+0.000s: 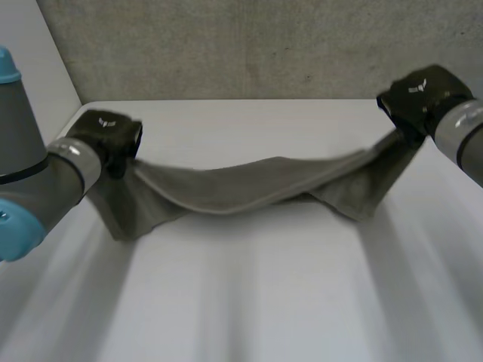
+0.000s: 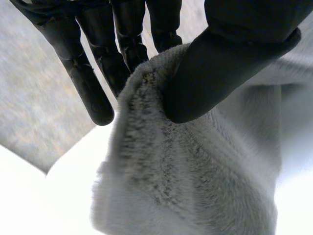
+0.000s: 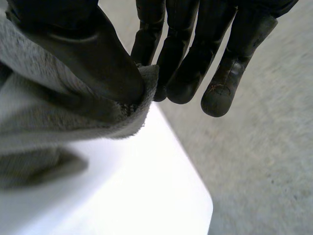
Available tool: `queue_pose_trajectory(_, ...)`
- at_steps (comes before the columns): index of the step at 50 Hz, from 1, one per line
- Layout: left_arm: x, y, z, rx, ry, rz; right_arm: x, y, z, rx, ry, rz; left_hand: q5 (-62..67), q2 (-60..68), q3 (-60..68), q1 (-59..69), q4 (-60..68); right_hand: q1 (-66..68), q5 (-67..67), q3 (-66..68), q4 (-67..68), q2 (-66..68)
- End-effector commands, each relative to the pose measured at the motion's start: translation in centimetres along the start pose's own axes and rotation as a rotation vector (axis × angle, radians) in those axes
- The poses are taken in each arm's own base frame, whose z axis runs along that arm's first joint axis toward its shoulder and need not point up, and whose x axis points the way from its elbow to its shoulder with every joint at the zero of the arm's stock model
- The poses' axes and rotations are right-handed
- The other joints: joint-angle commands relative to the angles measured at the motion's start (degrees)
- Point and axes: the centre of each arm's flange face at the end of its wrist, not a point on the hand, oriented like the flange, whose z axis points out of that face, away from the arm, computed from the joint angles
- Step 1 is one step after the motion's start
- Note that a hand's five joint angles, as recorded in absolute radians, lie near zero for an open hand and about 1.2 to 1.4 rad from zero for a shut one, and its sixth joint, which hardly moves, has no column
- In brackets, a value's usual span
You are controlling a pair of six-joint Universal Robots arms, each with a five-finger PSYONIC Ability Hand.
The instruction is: Fold the laundry
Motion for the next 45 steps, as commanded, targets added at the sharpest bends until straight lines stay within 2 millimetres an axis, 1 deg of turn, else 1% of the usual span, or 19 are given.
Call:
queue_pose_trajectory(1,-1.3,1.0,-2.3,-0.106,0.007,0.138,0.3,1.7,-1.7,-0.144,-0.094,-0.098,11.22,10.29,10.32,11.87,10.21,4.38,3.72,3.15,3.37,3.94)
queue_pose_trajectory(2,-1.3,1.0,-2.3,-0.106,0.007,0.138,0.3,1.7,-1.7,-0.144,-0.094,-0.098,11.22,10.29,10.32,11.87,10.21,4.38,3.72,3.15,3.37,3.94)
queue_pose_trajectory(4,-2.2,-0.6,-4.3,-0.073,-0.012,0.143,0.6,1.3,-2.3,-0.147,-0.104,-0.094,11.22,10.29,10.32,11.87,10.21,4.38,3.72,3.15,3.37,3.94)
queue_pose_trajectory(5,-2.2,-0.6,-4.3,-0.073,-0.012,0.143,1.3,0.4,-3.3,-0.130,-0.086,-0.094,11.22,10.29,10.32,11.87,10.21,4.38,3.72,3.15,3.37,3.94)
queue_pose_trajectory(9,-3.8,-3.8,-7.7,0.047,-0.083,0.141,4.6,-3.0,-6.4,-0.013,0.011,-0.043,11.22,10.29,10.32,11.87,10.21,4.38,3.72,3.15,3.37,3.94)
queue_pose_trajectory(15,-5.2,-7.1,-11.2,0.188,-0.158,0.140,7.6,-5.3,-8.8,0.092,0.040,0.060,11.22,10.29,10.32,11.87,10.21,4.38,3.72,3.15,3.37,3.94)
queue_pose_trajectory(19,-5.5,-7.7,-11.5,0.208,-0.171,0.142,9.3,-6.0,-9.9,0.103,0.020,0.093,11.22,10.29,10.32,11.87,10.21,4.38,3.72,3.15,3.37,3.94)
queue_pose_trajectory(22,-5.5,-7.6,-11.3,0.199,-0.165,0.145,9.7,-5.4,-9.5,0.082,-0.007,0.111,11.22,10.29,10.32,11.87,10.21,4.38,3.72,3.15,3.37,3.94)
queue_pose_trajectory(29,-4.9,-4.9,-7.3,0.074,-0.107,0.141,8.2,-2.1,-5.2,-0.035,-0.113,0.130,11.22,10.29,10.32,11.87,10.21,4.38,3.72,3.15,3.37,3.94)
queue_pose_trajectory(31,-4.2,-3.2,-4.9,0.009,-0.068,0.139,7.8,-1.4,-4.3,-0.058,-0.135,0.127,11.22,10.29,10.32,11.87,10.21,4.38,3.72,3.15,3.37,3.94)
queue_pose_trajectory(32,-4.2,-3.2,-4.9,0.009,-0.067,0.139,7.2,-0.8,-3.5,-0.076,-0.160,0.122,11.22,10.29,10.32,11.87,10.21,4.38,3.72,3.15,3.37,3.94)
queue_pose_trajectory(34,-3.6,-1.3,-2.2,-0.061,-0.032,0.139,6.4,-0.3,-2.6,-0.094,-0.191,0.120,11.22,10.29,10.32,11.87,10.21,4.38,3.72,3.15,3.37,3.94)
queue_pose_trajectory(35,-3.6,-1.3,-2.1,-0.061,-0.032,0.139,5.4,0.1,-1.7,-0.114,-0.222,0.117,11.22,10.29,10.32,11.87,10.21,4.38,3.72,3.15,3.37,3.94)
queue_pose_trajectory(36,-3.3,-0.6,-0.8,-0.084,-0.019,0.138,4.4,0.6,-0.8,-0.136,-0.248,0.114,11.22,10.29,10.32,11.87,10.21,4.38,3.72,3.15,3.37,3.94)
queue_pose_trajectory(37,-3.3,-0.6,-0.7,-0.084,-0.019,0.138,4.4,0.6,-0.8,-0.136,-0.249,0.114,11.22,10.29,10.32,11.87,10.21,4.38,3.72,3.15,3.37,3.94)
queue_pose_trajectory(39,-2.8,0.7,2.0,-0.118,0.001,0.134,3.4,0.9,0.0,-0.153,-0.268,0.106,11.22,10.29,10.32,11.87,10.21,4.38,3.72,3.15,3.37,3.94)
queue_pose_trajectory(40,-2.8,0.7,2.0,-0.118,0.001,0.134,2.4,1.3,0.8,-0.169,-0.287,0.097,11.22,10.29,10.32,11.87,10.21,4.38,3.72,3.15,3.37,3.94)
queue_pose_trajectory(44,-2.4,1.7,6.0,-0.110,-0.003,0.131,-0.7,2.7,4.0,-0.201,-0.316,0.046,11.22,10.29,10.32,11.87,10.21,4.38,3.72,3.15,3.37,3.94)
queue_pose_trajectory(45,-2.4,1.7,6.0,-0.110,-0.003,0.131,-0.7,2.7,4.0,-0.201,-0.316,0.046,11.22,10.29,10.32,11.87,10.21,4.38,3.72,3.15,3.37,3.94)
